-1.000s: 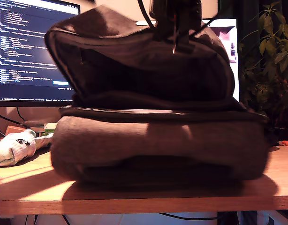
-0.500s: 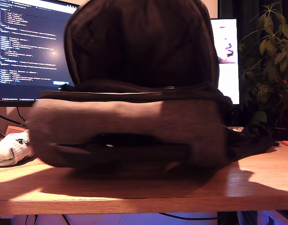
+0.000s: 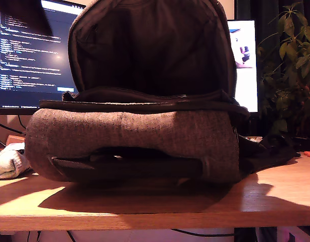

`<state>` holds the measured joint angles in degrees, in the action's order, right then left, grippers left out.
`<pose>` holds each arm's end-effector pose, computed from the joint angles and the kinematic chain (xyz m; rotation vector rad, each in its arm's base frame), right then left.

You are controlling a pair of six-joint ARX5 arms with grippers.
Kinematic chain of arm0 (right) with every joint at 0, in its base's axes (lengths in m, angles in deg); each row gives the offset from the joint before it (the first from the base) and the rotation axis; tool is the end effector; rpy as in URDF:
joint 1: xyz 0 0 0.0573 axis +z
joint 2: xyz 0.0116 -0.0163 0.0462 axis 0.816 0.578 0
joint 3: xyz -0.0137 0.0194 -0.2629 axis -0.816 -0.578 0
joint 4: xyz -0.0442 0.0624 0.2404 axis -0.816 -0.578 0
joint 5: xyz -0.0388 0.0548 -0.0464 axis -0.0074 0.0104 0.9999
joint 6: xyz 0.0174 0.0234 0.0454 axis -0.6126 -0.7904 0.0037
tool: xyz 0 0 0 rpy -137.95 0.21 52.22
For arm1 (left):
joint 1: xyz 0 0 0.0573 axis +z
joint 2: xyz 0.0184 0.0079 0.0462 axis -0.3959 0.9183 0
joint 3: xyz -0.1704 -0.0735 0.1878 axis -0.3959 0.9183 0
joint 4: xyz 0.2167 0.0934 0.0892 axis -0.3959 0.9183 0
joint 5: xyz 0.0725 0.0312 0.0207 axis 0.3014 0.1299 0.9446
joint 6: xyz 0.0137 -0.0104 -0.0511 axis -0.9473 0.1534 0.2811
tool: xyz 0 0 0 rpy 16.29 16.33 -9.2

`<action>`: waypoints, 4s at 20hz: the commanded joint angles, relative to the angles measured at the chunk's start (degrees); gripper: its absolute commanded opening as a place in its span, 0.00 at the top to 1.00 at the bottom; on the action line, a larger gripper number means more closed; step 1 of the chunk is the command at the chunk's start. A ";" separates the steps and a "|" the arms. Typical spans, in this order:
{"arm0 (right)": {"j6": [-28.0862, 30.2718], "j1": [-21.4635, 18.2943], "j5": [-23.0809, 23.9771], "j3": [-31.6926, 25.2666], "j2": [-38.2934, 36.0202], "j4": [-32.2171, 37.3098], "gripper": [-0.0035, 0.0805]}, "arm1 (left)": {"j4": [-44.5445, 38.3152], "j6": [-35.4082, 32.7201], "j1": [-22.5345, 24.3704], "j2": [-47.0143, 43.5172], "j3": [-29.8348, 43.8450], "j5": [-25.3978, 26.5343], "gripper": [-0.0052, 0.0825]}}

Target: Pack the pair of socks inside the grey Google backpack

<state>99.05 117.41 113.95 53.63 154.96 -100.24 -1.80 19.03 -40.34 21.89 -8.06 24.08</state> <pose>0.1381 0.2267 0.3476 -1.2532 0.0230 0.4685 0.2388 -0.0769 0.3272 0.1725 0.5192 -0.4434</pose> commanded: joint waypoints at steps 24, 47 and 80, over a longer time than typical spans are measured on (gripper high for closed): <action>-2.97 0.26 -0.59 1.64 -1.42 0.20 0.97 | 3.76 9.01 15.08 29.46 -12.68 -4.02 0.23; -2.95 0.26 -1.55 1.64 -1.42 0.22 0.97 | 10.64 6.80 14.84 43.63 -16.39 -1.75 0.96; -2.99 0.26 -1.97 1.64 -1.40 0.26 0.97 | -2.82 5.07 8.41 -8.07 5.35 -7.15 0.96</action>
<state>96.60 117.41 112.00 53.63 154.79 -101.47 -2.34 23.75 -31.64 16.50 -4.60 17.19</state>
